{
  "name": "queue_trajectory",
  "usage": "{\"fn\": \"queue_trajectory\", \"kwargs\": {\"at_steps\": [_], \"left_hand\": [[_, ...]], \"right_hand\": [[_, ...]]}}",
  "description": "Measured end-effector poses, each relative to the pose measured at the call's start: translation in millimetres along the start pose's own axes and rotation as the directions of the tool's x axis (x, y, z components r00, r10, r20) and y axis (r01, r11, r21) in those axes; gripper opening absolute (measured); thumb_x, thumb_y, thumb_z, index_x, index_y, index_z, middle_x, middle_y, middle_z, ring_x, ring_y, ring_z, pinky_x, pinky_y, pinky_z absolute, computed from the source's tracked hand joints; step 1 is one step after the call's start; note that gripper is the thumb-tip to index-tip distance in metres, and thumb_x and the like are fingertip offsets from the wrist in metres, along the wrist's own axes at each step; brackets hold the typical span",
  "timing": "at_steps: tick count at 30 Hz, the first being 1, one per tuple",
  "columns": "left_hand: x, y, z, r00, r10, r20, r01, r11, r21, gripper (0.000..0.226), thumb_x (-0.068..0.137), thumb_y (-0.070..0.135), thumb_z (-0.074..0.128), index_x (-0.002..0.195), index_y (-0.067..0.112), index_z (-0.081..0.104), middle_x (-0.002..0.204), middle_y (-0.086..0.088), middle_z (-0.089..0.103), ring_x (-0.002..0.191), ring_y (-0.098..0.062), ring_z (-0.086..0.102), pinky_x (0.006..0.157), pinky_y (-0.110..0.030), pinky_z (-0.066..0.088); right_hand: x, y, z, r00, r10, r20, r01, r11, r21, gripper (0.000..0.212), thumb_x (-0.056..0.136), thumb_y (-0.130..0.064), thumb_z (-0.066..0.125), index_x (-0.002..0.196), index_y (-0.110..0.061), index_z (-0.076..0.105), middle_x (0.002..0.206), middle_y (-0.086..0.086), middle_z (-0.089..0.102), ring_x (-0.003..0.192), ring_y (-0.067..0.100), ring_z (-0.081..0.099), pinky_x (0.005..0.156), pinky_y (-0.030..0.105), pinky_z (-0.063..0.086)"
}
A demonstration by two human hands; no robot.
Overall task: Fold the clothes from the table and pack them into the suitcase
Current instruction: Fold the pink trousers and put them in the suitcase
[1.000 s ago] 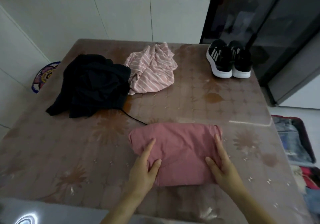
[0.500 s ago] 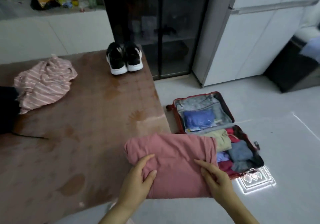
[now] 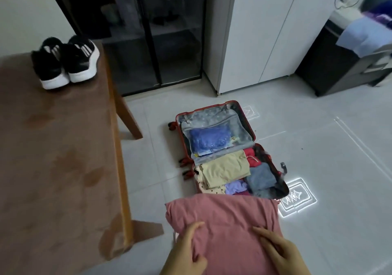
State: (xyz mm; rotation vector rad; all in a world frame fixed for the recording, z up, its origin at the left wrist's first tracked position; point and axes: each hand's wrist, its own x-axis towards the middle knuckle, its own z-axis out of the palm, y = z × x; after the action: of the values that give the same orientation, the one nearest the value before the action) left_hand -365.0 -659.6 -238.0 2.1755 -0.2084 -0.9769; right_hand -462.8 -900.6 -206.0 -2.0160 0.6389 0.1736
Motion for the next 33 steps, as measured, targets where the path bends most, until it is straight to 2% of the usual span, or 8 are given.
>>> {"fn": "queue_trajectory", "kwargs": {"at_steps": [3, 6, 11, 13, 17, 20, 27, 33], "left_hand": [[55.5, -17.4, 38.6, 0.981, -0.194, 0.007, 0.19, 0.951, -0.243, 0.088, 0.047, 0.018, 0.073, 0.127, 0.045, 0.049, 0.104, 0.008, 0.062, 0.062, -0.025, 0.059, 0.07, -0.026, 0.053], [107.4, 5.7, 44.8, 0.927, -0.357, 0.112, 0.356, 0.751, -0.557, 0.059, 0.049, 0.03, 0.092, 0.095, 0.008, 0.063, 0.121, -0.01, 0.056, 0.095, -0.021, 0.051, 0.083, -0.032, 0.043], [207.9, -1.6, 87.7, 0.962, -0.243, 0.129, 0.275, 0.841, -0.466, 0.046, 0.092, -0.012, 0.043, 0.129, -0.03, 0.022, 0.15, -0.031, 0.015, 0.135, -0.02, 0.031, 0.107, -0.024, 0.016], [254.9, -23.9, 115.5, 0.938, -0.339, 0.075, 0.344, 0.88, -0.327, 0.047, 0.093, -0.006, 0.047, 0.134, -0.02, 0.028, 0.153, -0.027, 0.011, 0.143, -0.025, 0.021, 0.109, -0.023, 0.015], [313.0, -52.5, 179.9, 0.939, -0.344, -0.009, 0.322, 0.887, -0.332, 0.041, 0.098, 0.025, 0.045, 0.134, 0.04, 0.033, 0.123, 0.01, 0.053, 0.106, -0.003, 0.06, 0.096, -0.013, 0.035], [363.8, -88.6, 224.0, 0.914, -0.405, -0.03, 0.345, 0.814, -0.467, 0.086, 0.072, 0.018, 0.052, 0.114, 0.081, 0.012, 0.122, 0.015, 0.043, 0.093, -0.009, 0.061, 0.076, -0.007, 0.041], [452.7, -159.2, 277.8, 0.968, -0.251, 0.002, 0.246, 0.947, -0.206, 0.082, 0.086, 0.006, 0.055, 0.131, 0.061, 0.014, 0.133, -0.013, 0.047, 0.098, -0.028, 0.059, 0.083, -0.024, 0.047], [458.6, -194.7, 282.4, 0.951, -0.306, -0.05, 0.309, 0.92, 0.24, 0.089, 0.093, 0.04, 0.052, 0.14, 0.052, -0.022, 0.128, -0.011, 0.042, 0.107, -0.022, 0.057, 0.09, -0.032, 0.048]], "right_hand": [[35.8, 35.1, -7.5, 0.997, 0.07, 0.03, -0.067, 0.995, -0.076, 0.053, 0.081, -0.013, 0.072, 0.09, -0.065, 0.063, 0.097, -0.039, 0.063, 0.097, -0.019, 0.057, 0.082, -0.004, 0.037], [78.0, 71.0, -8.0, 0.994, 0.106, 0.025, -0.104, 0.992, -0.07, 0.03, 0.065, -0.072, 0.065, 0.092, -0.06, 0.065, 0.095, -0.037, 0.064, 0.091, -0.018, 0.06, 0.082, -0.002, 0.039], [168.2, 167.3, -1.7, 0.97, 0.18, 0.164, -0.149, 0.971, -0.186, 0.062, 0.074, -0.02, 0.072, 0.098, -0.073, 0.051, 0.105, -0.054, 0.046, 0.095, -0.017, 0.058, 0.083, 0.002, 0.04], [206.5, 201.4, 4.2, 0.957, 0.209, 0.201, -0.162, 0.96, -0.227, 0.057, 0.071, -0.027, 0.071, 0.099, -0.073, 0.051, 0.096, -0.042, 0.06, 0.086, -0.008, 0.064, 0.079, 0.005, 0.044], [282.9, 271.7, 27.3, 0.966, 0.184, 0.179, -0.131, 0.953, -0.275, 0.052, 0.072, -0.034, 0.072, 0.1, -0.072, 0.05, 0.091, -0.029, 0.067, 0.079, -0.004, 0.064, 0.073, 0.011, 0.048], [339.3, 330.4, 50.1, 0.97, 0.135, 0.203, -0.059, 0.938, -0.341, 0.04, 0.073, -0.053, 0.057, 0.109, -0.065, 0.044, 0.099, -0.023, 0.065, 0.086, 0.001, 0.064, 0.077, 0.026, 0.052], [432.5, 433.6, 114.7, 0.964, 0.113, 0.24, 0.031, 0.852, -0.523, 0.045, 0.085, -0.044, 0.058, 0.118, -0.046, 0.028, 0.105, 0.002, 0.061, 0.08, 0.023, 0.063, 0.065, 0.036, 0.051], [439.5, 456.7, 159.1, 1.0, -0.022, -0.011, 0.007, 0.679, -0.734, 0.052, 0.069, -0.051, 0.064, 0.117, -0.036, 0.05, 0.151, 0.017, 0.021, 0.134, 0.04, 0.024, 0.103, 0.057, 0.027]]}}
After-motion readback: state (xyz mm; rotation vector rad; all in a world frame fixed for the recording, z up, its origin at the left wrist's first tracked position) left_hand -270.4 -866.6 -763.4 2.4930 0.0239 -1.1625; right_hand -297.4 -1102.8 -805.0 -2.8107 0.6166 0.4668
